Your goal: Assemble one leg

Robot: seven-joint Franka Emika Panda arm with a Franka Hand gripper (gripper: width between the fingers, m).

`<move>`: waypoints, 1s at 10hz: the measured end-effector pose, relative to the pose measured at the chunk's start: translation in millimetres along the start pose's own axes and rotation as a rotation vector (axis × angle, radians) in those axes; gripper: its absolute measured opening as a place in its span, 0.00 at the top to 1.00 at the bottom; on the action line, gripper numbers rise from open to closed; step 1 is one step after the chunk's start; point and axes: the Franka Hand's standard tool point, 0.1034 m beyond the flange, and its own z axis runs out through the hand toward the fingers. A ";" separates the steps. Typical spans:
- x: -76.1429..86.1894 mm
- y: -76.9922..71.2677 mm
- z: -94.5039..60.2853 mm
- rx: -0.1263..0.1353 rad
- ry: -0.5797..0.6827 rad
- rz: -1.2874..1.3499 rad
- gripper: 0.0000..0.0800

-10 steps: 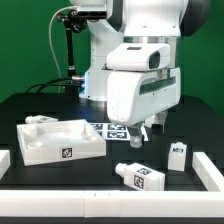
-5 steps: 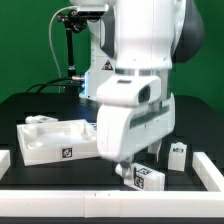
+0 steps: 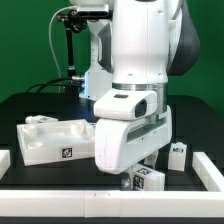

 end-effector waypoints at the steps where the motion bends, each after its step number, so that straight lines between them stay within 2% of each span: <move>1: 0.0 0.0 0.0 0.000 0.000 0.000 0.53; 2: -0.1 0.5 -1.7 -0.002 0.001 0.000 0.65; 3: -5.7 -3.1 -14.7 -0.005 -0.002 0.001 0.65; 5: -26.6 -31.7 -53.6 -0.011 -0.008 0.004 0.65; 6: -36.7 -46.3 -72.9 -0.023 -0.003 0.035 0.65; 7: -46.4 -60.2 -84.9 -0.036 0.006 0.058 0.65; 10: -46.4 -59.9 -79.1 -0.028 0.000 0.055 0.64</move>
Offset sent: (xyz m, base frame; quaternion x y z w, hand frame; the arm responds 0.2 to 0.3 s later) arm -0.0718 -0.0104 0.0537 -0.0069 -0.0029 -0.0121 0.9999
